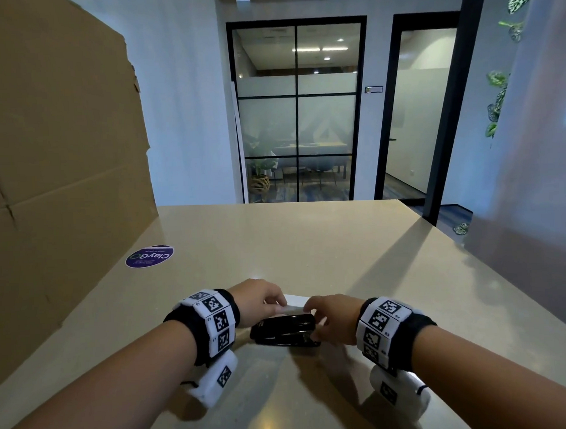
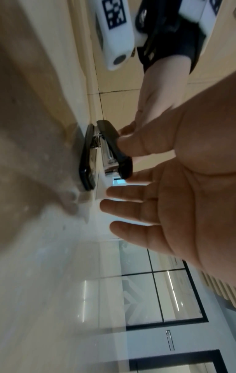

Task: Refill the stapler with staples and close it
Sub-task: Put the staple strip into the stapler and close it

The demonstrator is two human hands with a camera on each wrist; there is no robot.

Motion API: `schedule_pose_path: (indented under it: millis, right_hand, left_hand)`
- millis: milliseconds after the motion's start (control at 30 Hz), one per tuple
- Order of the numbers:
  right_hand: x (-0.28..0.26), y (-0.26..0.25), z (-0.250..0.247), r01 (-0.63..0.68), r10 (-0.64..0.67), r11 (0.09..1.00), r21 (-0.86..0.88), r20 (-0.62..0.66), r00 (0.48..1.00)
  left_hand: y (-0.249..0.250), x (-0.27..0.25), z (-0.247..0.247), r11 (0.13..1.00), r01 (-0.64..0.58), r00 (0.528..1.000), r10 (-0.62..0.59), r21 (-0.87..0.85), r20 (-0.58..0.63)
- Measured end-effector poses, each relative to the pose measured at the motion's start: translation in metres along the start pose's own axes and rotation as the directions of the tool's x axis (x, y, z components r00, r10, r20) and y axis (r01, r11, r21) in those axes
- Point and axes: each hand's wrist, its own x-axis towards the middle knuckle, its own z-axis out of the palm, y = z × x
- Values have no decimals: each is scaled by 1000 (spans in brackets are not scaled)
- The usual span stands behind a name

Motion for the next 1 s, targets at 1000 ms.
schedule_pose_path:
  millis: [1000]
  right_hand:
    - [0,22,-11,92,-95,992,-85,-37,995]
  left_hand:
    - [28,51,6,956,-8,989,-36,294,143]
